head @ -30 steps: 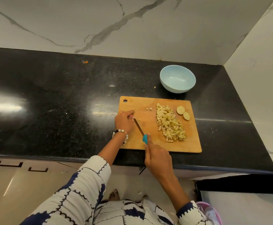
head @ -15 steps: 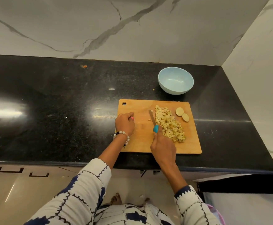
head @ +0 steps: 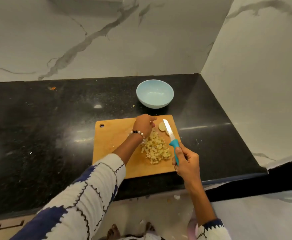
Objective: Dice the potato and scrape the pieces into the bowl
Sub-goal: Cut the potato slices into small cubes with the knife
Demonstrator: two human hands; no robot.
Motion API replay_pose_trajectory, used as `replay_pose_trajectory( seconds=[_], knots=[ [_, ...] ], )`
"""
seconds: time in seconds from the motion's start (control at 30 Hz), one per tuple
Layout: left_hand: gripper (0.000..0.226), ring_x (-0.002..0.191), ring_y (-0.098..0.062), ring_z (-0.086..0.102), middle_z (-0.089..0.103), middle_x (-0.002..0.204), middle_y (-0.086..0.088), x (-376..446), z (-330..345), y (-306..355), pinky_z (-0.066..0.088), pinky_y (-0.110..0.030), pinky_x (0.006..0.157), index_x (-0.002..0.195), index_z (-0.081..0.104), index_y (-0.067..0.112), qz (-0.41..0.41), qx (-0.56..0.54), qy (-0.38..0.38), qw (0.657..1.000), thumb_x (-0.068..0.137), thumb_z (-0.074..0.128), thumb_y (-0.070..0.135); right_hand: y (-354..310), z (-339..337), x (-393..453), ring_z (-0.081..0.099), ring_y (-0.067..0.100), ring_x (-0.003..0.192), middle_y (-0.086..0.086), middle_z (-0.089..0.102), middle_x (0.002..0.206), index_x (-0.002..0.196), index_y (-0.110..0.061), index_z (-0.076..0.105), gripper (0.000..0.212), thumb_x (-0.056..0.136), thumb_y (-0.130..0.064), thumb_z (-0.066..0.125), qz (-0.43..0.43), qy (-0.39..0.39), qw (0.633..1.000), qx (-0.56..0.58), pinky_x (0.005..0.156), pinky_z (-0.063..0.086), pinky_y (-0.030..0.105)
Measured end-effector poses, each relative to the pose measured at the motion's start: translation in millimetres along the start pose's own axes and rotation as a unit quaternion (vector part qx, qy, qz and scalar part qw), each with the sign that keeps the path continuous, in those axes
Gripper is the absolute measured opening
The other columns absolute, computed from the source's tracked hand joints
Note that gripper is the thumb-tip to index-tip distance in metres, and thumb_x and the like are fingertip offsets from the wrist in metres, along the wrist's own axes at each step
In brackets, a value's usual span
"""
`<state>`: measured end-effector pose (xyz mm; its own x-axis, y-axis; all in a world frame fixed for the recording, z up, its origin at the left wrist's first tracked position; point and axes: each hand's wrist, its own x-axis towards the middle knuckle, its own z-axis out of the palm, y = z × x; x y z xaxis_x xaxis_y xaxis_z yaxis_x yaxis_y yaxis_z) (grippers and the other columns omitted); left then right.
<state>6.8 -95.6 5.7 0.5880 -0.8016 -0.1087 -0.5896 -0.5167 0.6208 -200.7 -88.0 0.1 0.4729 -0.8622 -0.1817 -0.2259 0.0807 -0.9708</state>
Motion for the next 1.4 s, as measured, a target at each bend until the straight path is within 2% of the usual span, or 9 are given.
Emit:
replay_pose_trajectory(
  seconds=[0.13, 0.27, 0.43, 0.53, 0.7, 0.8, 1.0, 1.17, 1.4],
  knots=[
    [0.052, 0.123, -0.028, 0.046, 0.051, 0.134, -0.008, 27, 13, 18, 0.041, -0.038, 0.103, 0.139, 0.041, 0.025, 0.075, 0.235, -0.114, 0.962, 0.09, 0.059, 0.028, 6, -11, 1, 0.047, 0.014, 0.054, 0.005, 0.055, 0.061, 0.128, -0.015, 0.057, 0.035, 0.097, -0.029, 0.048, 0.0, 0.017, 1.0, 0.007, 0.045, 0.04, 0.022],
    [0.053, 0.122, -0.027, 0.042, 0.05, 0.131, -0.006, 29, 20, 24, 0.039, -0.04, 0.1, 0.135, 0.045, 0.027, 0.109, 0.297, -0.105, 0.943, 0.086, 0.064, 0.031, 11, -16, 4, 0.049, 0.014, 0.055, 0.005, 0.058, 0.063, 0.131, -0.015, 0.054, 0.038, 0.096, -0.03, 0.049, 0.018, 0.031, 0.999, 0.004, 0.047, 0.043, 0.023],
    [0.057, 0.121, -0.026, 0.043, 0.051, 0.126, -0.004, 31, 15, 25, 0.038, -0.041, 0.102, 0.132, 0.05, 0.03, 0.07, 0.214, -0.094, 0.97, 0.079, 0.072, 0.028, 10, -12, 10, 0.048, 0.013, 0.055, 0.005, 0.058, 0.063, 0.131, -0.016, 0.054, 0.038, 0.096, -0.03, 0.049, 0.02, 0.029, 0.999, 0.015, 0.048, 0.042, 0.024],
    [0.035, 0.103, -0.018, 0.058, 0.064, 0.109, -0.004, 25, 7, 21, 0.046, -0.032, 0.094, 0.116, 0.065, 0.019, 0.021, 0.027, -0.052, 0.998, 0.082, 0.07, 0.017, 5, -6, 11, 0.047, 0.012, 0.053, 0.003, 0.058, 0.062, 0.131, -0.016, 0.054, 0.037, 0.096, -0.029, 0.049, 0.014, 0.023, 0.999, 0.028, 0.046, 0.041, 0.024],
    [0.024, 0.084, -0.008, 0.058, 0.068, 0.093, -0.001, 1, -28, 5, 0.046, -0.02, 0.079, 0.108, 0.07, 0.019, -0.024, -0.164, 0.002, 0.986, 0.084, 0.068, 0.016, 2, 10, 12, 0.045, 0.013, 0.051, 0.006, 0.058, 0.063, 0.134, -0.018, 0.051, 0.039, 0.096, -0.029, 0.049, 0.009, 0.015, 0.999, 0.04, 0.043, 0.039, 0.022],
    [0.024, 0.086, -0.007, 0.061, 0.068, 0.092, 0.004, -19, -46, -20, 0.046, -0.019, 0.079, 0.106, 0.07, 0.019, -0.024, -0.166, 0.048, 0.985, 0.082, 0.069, 0.017, 1, 27, 8, 0.047, 0.012, 0.053, 0.007, 0.06, 0.066, 0.135, -0.019, 0.049, 0.04, 0.096, -0.029, 0.049, -0.008, -0.01, 1.0, 0.027, 0.045, 0.039, 0.022],
    [0.01, 0.075, -0.016, 0.061, 0.069, 0.081, -0.004, -65, -45, -89, 0.046, -0.022, 0.072, 0.081, 0.074, 0.011, 0.069, 0.007, 0.216, 0.974, 0.073, 0.074, 0.006, 7, 67, -5, 0.049, 0.003, 0.055, 0.003, 0.063, 0.067, 0.135, -0.019, 0.049, 0.04, 0.097, -0.029, 0.048, -0.035, -0.053, 0.997, -0.039, 0.053, 0.041, 0.024],
    [0.012, 0.079, -0.023, 0.06, 0.066, 0.081, -0.004, -83, -31, -111, 0.052, -0.03, 0.069, 0.074, 0.072, 0.011, 0.072, 0.053, 0.153, 0.984, 0.066, 0.079, 0.007, 4, 90, -19, 0.054, 0.002, 0.064, -0.003, 0.061, 0.07, 0.134, -0.019, 0.047, 0.038, 0.098, -0.028, 0.047, -0.143, -0.054, 0.971, -0.183, 0.06, 0.042, 0.018],
    [0.027, 0.104, -0.021, 0.053, 0.064, 0.107, -0.004, -85, -34, -115, 0.037, -0.023, 0.087, 0.104, 0.07, 0.01, -0.007, 0.024, 0.145, 0.989, 0.079, 0.071, 0.021, 15, 109, -32, 0.056, 0.019, 0.082, 0.009, 0.062, 0.096, 0.14, -0.007, 0.041, 0.051, 0.095, -0.03, 0.036, -0.24, -0.088, 0.895, -0.364, 0.069, 0.046, 0.031]
  ],
)
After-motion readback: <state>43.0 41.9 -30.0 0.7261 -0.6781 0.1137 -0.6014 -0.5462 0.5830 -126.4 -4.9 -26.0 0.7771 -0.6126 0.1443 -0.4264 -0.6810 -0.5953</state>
